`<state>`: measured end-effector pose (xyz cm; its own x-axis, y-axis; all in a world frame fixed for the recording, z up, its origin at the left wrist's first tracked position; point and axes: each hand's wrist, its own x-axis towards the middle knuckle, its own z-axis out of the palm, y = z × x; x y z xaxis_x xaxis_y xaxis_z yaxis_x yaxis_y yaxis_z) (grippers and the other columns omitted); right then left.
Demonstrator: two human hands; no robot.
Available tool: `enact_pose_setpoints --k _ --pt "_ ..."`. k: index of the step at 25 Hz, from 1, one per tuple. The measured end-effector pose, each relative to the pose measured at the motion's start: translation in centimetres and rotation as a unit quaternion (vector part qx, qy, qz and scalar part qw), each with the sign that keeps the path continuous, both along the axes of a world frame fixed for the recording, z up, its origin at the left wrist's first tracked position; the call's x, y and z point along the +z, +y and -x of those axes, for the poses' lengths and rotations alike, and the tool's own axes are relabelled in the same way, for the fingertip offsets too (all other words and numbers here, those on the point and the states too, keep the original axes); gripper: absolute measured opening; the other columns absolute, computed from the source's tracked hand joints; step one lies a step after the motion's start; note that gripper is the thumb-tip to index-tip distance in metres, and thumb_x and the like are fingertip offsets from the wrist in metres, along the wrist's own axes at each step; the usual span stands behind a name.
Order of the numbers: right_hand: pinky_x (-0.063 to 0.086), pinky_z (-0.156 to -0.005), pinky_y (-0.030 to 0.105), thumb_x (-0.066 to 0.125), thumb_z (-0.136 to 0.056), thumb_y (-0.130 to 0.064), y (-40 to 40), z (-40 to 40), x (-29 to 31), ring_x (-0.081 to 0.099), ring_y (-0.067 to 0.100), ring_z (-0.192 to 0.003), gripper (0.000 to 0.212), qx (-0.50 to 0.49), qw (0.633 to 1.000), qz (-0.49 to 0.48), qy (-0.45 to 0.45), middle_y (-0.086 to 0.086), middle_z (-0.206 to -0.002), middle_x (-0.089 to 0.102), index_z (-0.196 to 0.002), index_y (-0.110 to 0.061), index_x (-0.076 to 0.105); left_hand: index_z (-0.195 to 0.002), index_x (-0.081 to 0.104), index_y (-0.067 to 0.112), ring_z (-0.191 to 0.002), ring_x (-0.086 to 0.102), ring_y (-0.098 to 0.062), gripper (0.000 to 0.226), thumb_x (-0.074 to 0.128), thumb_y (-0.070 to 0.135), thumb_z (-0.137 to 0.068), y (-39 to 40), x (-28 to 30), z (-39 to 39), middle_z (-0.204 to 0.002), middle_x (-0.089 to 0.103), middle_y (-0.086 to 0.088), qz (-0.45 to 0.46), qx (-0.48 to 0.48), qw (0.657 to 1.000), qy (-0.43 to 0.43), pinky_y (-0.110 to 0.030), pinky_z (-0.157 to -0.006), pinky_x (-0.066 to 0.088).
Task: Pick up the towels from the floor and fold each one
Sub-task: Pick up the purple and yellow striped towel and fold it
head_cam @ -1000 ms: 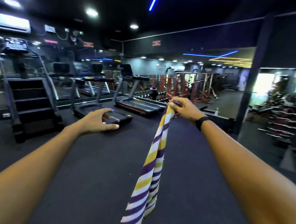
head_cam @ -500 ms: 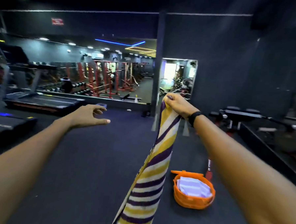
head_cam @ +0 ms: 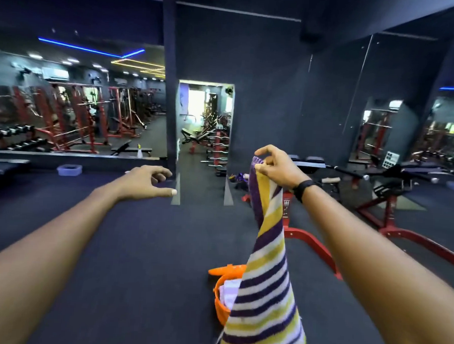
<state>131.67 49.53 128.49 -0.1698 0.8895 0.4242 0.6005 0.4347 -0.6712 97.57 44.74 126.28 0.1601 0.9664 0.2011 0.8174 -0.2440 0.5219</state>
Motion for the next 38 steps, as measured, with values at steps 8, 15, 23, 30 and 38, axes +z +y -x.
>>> enact_pose_setpoints --k 8,15,23,30,38 --pt "0.048 -0.068 0.027 0.072 -0.082 -0.007 14.5 -4.6 0.9 0.059 0.012 -0.071 0.019 0.027 0.999 0.031 0.002 0.006 -0.074 0.068 -0.073 -0.021 0.063 -0.12 0.059 0.032 -0.105 0.059 -0.01 0.058 0.077 0.054 -0.069 18.6 1.7 -5.9 -0.11 0.062 0.009 0.016 -0.051 0.998 -0.041 -0.026 -0.09 0.044" --pt "0.044 -0.062 0.028 0.073 -0.081 -0.009 24.3 -8.4 0.4 0.054 0.02 -0.072 0.011 0.128 0.988 0.069 0.04 0.016 -0.075 0.064 -0.08 -0.011 0.063 -0.114 0.064 0.031 -0.094 0.065 -0.002 0.067 0.075 0.068 -0.059 27.8 2.4 -18.1 -0.102 0.07 0.014 0.032 -0.131 0.985 -0.107 -0.025 -0.084 0.051" --pt "0.035 -0.06 0.029 0.078 -0.076 -0.018 33.8 -15.9 0.3 0.046 0.027 -0.075 0.026 0.232 0.964 0.083 0.098 0.02 -0.077 0.058 -0.087 -0.004 0.059 -0.086 0.072 0.019 -0.065 0.052 0.001 0.005 0.071 0.024 -0.086 35.7 2.5 -30.6 -0.072 0.07 0.002 0.006 -0.158 0.975 -0.155 -0.017 -0.064 0.041" --pt "0.045 -0.063 0.035 0.078 -0.078 -0.024 37.9 -20.3 -1.2 0.053 0.024 -0.074 0.024 0.311 0.933 0.181 -0.012 0.014 -0.083 0.064 -0.092 -0.005 0.071 -0.083 0.055 0.02 -0.065 0.044 -0.007 0.022 0.044 0.015 -0.101 37.6 5.6 -32.4 -0.074 0.05 0.001 -0.076 -0.044 0.943 -0.322 -0.023 -0.055 0.036" --pt "0.035 -0.058 0.02 0.052 -0.097 -0.008 39.7 -20.3 -1.3 0.041 0.0 -0.058 0.025 0.252 0.964 0.05 -0.074 -0.003 -0.067 0.045 -0.074 -0.017 0.047 -0.076 0.049 0.019 -0.063 0.036 -0.007 0.026 0.055 0.036 -0.095 38.7 7.3 -27.0 -0.07 0.042 0.005 -0.185 0.103 0.933 -0.289 -0.026 -0.058 0.03"
